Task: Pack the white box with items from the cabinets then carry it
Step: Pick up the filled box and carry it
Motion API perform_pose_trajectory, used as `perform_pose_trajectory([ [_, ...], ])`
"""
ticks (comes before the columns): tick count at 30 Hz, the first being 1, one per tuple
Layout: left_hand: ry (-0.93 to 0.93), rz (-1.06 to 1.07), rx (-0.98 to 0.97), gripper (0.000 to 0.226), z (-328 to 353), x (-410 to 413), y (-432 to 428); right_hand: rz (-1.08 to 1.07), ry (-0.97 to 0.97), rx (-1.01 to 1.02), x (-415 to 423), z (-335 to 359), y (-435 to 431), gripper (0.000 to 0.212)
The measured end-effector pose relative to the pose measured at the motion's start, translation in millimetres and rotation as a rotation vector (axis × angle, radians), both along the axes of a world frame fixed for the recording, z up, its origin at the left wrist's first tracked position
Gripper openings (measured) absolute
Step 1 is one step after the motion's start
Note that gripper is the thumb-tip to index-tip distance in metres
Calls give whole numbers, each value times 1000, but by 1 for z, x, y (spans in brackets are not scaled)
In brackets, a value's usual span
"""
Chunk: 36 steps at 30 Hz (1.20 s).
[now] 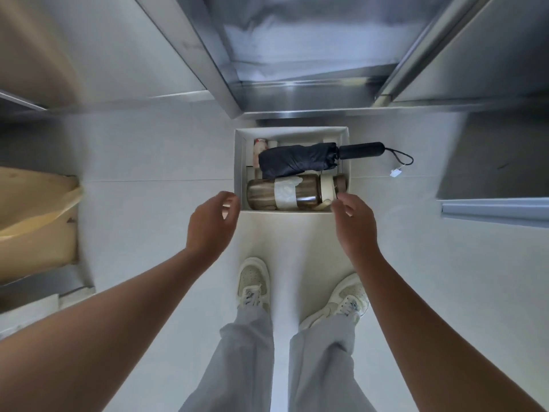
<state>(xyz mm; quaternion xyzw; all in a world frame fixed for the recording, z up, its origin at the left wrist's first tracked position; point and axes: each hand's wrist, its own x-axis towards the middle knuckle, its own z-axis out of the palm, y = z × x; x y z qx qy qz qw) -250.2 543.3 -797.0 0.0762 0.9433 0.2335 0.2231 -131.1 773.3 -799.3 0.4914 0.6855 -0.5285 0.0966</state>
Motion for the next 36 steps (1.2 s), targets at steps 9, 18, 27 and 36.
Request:
perform_pose_trajectory([
  [9, 291, -526, -88, 30, 200, -38, 32, 320, 128, 335, -34, 200, -14, 37],
  [18, 527, -695, -136, 50, 463, -61, 43, 437, 233, 561, -48, 463, -9, 44],
  [27, 719, -569, 3, 47, 632, -36, 14, 302, 272, 598, 9, 617, -35, 42],
  [36, 753, -523, -5, 49, 678, 23, -18, 373, 275, 585, 51, 662, -54, 46],
])
